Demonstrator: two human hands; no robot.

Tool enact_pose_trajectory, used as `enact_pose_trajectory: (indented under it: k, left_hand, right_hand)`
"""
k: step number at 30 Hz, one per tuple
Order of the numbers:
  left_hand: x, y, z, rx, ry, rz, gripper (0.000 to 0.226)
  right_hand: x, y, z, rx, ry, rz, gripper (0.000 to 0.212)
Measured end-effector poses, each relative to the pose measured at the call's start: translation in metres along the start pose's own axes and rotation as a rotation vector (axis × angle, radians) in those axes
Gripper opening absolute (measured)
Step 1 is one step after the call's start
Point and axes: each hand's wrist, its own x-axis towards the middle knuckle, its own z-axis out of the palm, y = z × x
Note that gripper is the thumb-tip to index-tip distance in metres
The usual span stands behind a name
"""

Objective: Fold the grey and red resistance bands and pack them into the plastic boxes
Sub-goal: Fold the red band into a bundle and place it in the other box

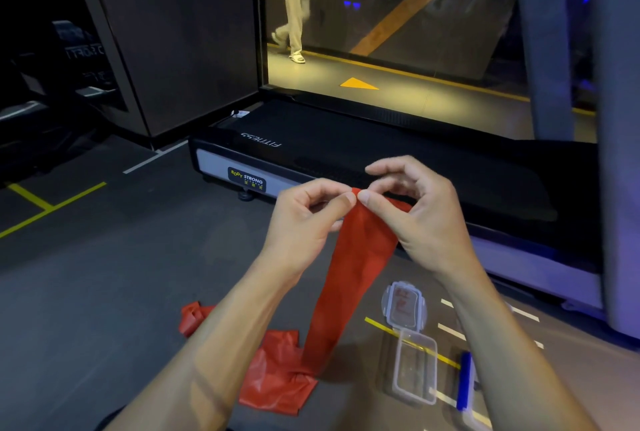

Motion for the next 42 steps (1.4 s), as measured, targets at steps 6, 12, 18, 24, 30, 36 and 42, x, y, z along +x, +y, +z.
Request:
enact_pose_trajectory:
  k: [6, 12, 18, 24, 30, 36, 42]
  left_hand:
    - [0.003, -0.003, -0.003, 0.103, -0.004, 0.084, 0.011]
    - [0.003, -0.005, -0.008, 0.084, -0.043, 0.064, 0.008]
    - [0.000, 0.006, -0.016, -0.216, -0.364, -0.201, 0.013]
    - [-0.002, 0.008, -0.013, -0.265, -0.483, -0.228, 0.020]
    - [-0.002, 0.008, -0.014, -0.269, -0.494, -0.283, 0.032]
    - [-0.002, 0.005, -0.018, -0.261, -0.541, -0.282, 0.033]
    - [-0.002, 0.002, -0.015, -0.262, -0.502, -0.257, 0.015]
  right_hand:
    - [-0.001, 0.004, 0.000, 0.005, -0.041, 0.036, 0.005]
    - [-0.001, -0.001, -0.003, 0.224, -0.164, 0.102, 0.018]
    - [-0.002, 0.002, -0.011, 0.414, -0.225, 0.141, 0.018]
    - [-0.007, 0.000, -0.002, 0.503, -0.348, 0.138, 0.018]
    - [-0.006, 0.001, -0.001, 0.489, -0.336, 0.127, 0.011]
    - [-0.006, 0.002, 0.000, 0.496, -0.300, 0.099, 0.003]
    - [-0.002, -0.001, 0.000, 0.389, -0.287, -0.003, 0.008]
